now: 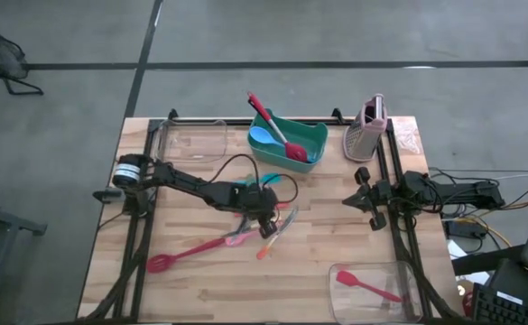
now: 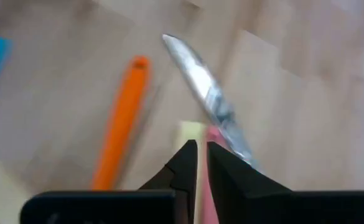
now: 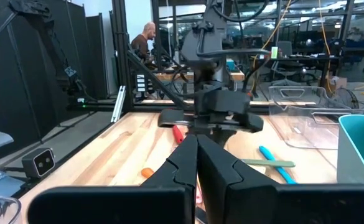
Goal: Pick & Place Kitchen Items
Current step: Put the right yellow table knife into the top transparent bin
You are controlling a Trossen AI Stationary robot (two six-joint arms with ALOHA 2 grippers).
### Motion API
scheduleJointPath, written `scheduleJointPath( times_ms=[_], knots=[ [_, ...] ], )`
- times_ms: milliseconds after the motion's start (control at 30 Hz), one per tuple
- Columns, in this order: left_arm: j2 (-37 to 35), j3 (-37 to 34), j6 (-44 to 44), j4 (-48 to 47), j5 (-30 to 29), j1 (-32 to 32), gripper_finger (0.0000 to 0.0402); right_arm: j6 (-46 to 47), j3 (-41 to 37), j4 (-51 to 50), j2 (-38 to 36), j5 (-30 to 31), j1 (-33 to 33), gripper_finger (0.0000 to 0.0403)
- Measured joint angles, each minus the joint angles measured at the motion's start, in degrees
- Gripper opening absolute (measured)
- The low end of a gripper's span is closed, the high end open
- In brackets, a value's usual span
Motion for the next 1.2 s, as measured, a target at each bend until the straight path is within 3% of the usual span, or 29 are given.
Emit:
scheduleJointPath(
  times_ms=[167, 467, 633, 833, 1133, 1200],
  knots=[
    [1.28, -0.02, 3.15, 2.85, 4.84, -0.25, 0.0082, 0.0, 0.0, -0.02, 0.0, -0.02, 0.02, 0.0008],
    [4.77, -0.22, 6.69, 3.41, 3.58, -0.48, 0.0196, 0.0, 0.0, -0.99, 0.15, 0.0, 0.0, 0.0008],
    [6.87, -0.07, 7.32, 3.55, 3.53, -0.55, 0.0214, 0.0, 0.0, -1.05, 0.17, 0.0, 0.02, 0.0008],
    [7.41, 0.02, 6.2, 3.51, 3.55, -0.55, 0.0194, 0.0, 0.0, -1.03, 0.22, 0.0, 0.01, 0.0008],
    [7.42, 0.01, 4.45, 3.56, 6.32, -0.3, 0.0048, 0.0, 0.0, -1.03, 0.22, 0.0, 0.0, 0.0008],
    [7.41, 0.0, 4.3, 3.49, 6.72, -0.26, 0.0048, 0.0, 0.0, -1.03, 0.22, 0.0, 0.0, 0.0008]
  ],
)
